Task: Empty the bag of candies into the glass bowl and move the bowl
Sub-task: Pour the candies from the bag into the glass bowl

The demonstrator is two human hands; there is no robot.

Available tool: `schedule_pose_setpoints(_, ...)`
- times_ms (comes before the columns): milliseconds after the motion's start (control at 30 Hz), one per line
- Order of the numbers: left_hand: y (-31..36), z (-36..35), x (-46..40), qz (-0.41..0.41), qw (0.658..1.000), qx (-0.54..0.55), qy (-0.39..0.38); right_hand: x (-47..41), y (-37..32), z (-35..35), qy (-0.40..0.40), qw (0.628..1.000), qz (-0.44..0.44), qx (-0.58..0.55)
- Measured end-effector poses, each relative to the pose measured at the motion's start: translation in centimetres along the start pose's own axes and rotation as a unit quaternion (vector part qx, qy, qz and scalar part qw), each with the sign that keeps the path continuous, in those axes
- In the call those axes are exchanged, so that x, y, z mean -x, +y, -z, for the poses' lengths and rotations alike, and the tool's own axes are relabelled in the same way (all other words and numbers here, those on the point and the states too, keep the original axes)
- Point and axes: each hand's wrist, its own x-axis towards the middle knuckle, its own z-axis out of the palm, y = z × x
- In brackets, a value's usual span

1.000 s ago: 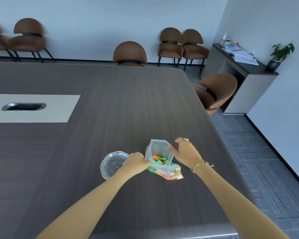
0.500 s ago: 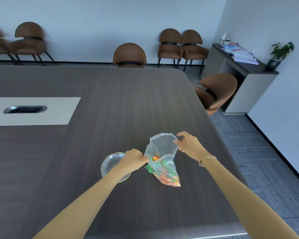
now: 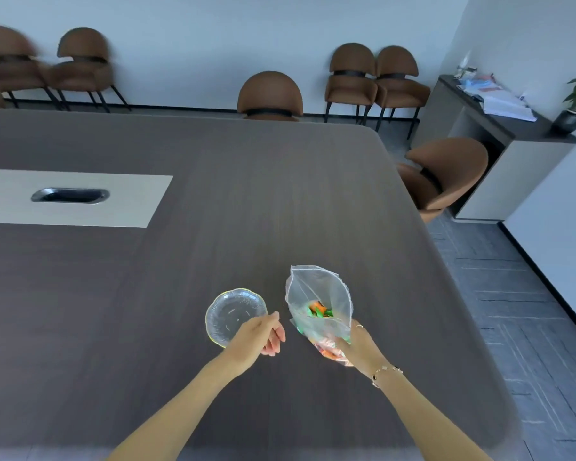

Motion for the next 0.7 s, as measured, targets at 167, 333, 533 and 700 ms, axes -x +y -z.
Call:
schedule_pose_setpoints(167, -4.7, 0.6, 0.9, 0.002, 0.99, -0.143, -0.017, 0.3, -2.4, 0.8, 0.02, 0.995, -0.043, -0.085)
schedule_pose_setpoints(333, -8.2, 0.5, 1.1, -0.032, 0.957, -0.287, -0.028, 0.2, -3.6, 0.9, 0.028, 0.988, -0.029, -0.152)
schedule_pose_setpoints(533, -8.9, -0.3, 0.0, -0.108, 0.908, -0.401, 0.05, -1.2, -4.9, 0.2, 0.022, 0.993, 0.005, -0.115)
schedule_pose_setpoints(700, -9.8, -1.0, -0.6, -0.221, 0.862, -0.436, 0.136, -1.1, -7.8, -0.7, 0.0, 0.988, -0.009, -0.157)
